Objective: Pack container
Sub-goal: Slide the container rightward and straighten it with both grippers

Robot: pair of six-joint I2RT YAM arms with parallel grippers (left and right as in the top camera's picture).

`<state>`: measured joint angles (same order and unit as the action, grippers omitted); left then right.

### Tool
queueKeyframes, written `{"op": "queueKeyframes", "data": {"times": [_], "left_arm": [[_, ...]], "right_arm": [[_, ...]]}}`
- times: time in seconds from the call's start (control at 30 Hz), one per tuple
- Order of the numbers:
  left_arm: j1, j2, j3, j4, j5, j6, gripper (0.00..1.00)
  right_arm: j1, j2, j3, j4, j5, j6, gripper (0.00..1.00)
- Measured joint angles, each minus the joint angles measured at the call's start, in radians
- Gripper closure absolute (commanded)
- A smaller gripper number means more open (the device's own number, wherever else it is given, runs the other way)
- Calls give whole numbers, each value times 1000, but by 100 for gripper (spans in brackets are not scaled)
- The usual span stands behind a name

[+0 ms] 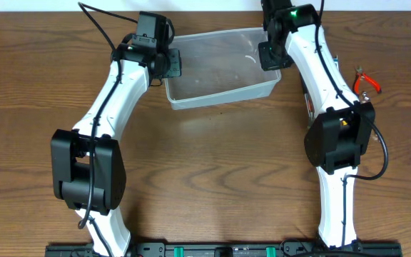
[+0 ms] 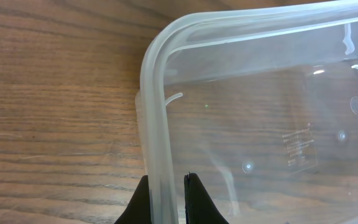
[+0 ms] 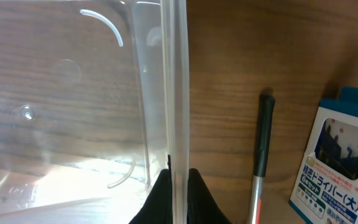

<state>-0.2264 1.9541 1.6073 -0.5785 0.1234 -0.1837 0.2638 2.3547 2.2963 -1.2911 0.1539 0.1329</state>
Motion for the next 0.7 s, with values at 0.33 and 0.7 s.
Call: {"op": "queueKeyframes", "data": {"times": [0.33, 0.7], "left_arm": [[-5, 2, 0, 0, -1, 0, 94], [-12, 43, 0, 11, 2, -1, 94]], "right_arm": [[-3, 0, 0, -16, 0, 0, 99], [-3, 2, -1, -29, 7, -10, 65]]}}
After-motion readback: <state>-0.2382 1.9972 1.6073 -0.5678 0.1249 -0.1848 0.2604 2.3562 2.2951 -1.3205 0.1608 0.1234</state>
